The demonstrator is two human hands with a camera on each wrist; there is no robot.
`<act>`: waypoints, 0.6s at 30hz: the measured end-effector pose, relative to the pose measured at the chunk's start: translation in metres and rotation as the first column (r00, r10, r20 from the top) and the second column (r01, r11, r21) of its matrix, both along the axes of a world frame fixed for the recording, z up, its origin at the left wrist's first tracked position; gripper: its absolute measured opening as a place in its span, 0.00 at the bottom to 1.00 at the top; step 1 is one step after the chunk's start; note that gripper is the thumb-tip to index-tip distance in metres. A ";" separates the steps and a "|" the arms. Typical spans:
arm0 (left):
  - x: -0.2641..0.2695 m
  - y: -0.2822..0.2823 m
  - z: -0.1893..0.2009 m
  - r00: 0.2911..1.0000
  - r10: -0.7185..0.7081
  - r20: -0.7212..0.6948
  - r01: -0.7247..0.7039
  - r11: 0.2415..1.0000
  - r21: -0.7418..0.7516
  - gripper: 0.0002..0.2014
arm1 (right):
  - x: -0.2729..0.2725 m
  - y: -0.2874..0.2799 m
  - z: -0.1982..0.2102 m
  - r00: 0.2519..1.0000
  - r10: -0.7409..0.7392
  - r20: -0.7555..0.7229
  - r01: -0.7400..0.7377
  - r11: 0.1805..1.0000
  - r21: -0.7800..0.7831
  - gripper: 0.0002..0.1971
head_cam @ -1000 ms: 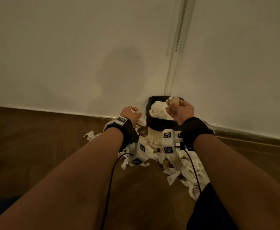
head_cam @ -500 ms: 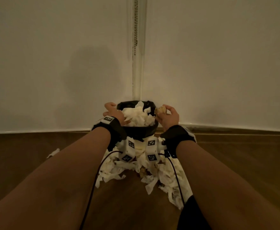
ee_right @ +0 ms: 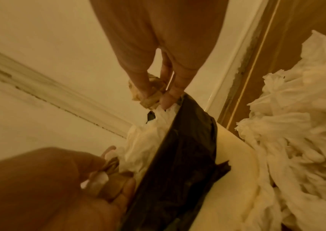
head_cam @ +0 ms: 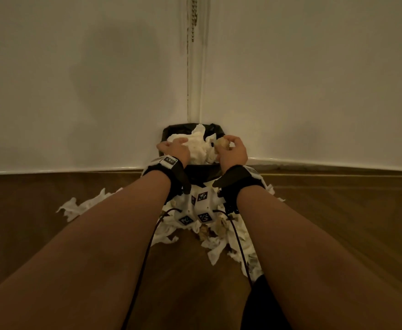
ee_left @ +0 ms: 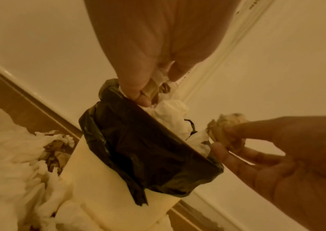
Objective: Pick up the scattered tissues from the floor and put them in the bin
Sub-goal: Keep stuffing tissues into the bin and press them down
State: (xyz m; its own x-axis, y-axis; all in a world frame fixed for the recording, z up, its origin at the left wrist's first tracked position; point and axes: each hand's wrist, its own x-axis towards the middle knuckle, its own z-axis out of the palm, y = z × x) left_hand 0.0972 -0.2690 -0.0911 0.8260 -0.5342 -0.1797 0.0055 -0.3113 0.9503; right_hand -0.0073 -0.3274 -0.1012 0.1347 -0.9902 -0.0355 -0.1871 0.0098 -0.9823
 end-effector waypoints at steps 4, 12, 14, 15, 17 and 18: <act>0.005 0.001 -0.012 0.992 -0.051 0.114 0.045 0.997 0.055 0.12 | 0.006 -0.002 -0.008 0.964 0.082 -0.252 -0.120 0.982 -0.142 0.16; 0.024 0.001 -0.032 0.760 -0.507 0.406 0.295 0.826 0.480 0.14 | 0.009 0.008 -0.016 0.685 0.275 -0.675 -0.526 0.827 -0.197 0.17; 0.024 0.002 -0.033 0.713 -0.557 0.426 0.285 0.785 0.550 0.16 | 0.013 0.010 -0.018 0.589 0.291 -0.753 -0.595 0.788 -0.161 0.18; 0.023 0.002 -0.035 0.680 -0.579 0.450 0.274 0.770 0.576 0.16 | 0.015 0.012 -0.020 0.542 0.285 -0.790 -0.617 0.774 -0.144 0.19; 0.018 0.005 -0.036 0.621 -0.605 0.497 0.242 0.752 0.613 0.16 | 0.019 0.014 -0.025 0.454 0.256 -0.853 -0.637 0.763 -0.110 0.21; 0.015 0.005 -0.037 0.601 -0.635 0.486 0.258 0.729 0.634 0.16 | 0.020 0.014 -0.027 0.419 0.245 -0.874 -0.640 0.763 -0.093 0.21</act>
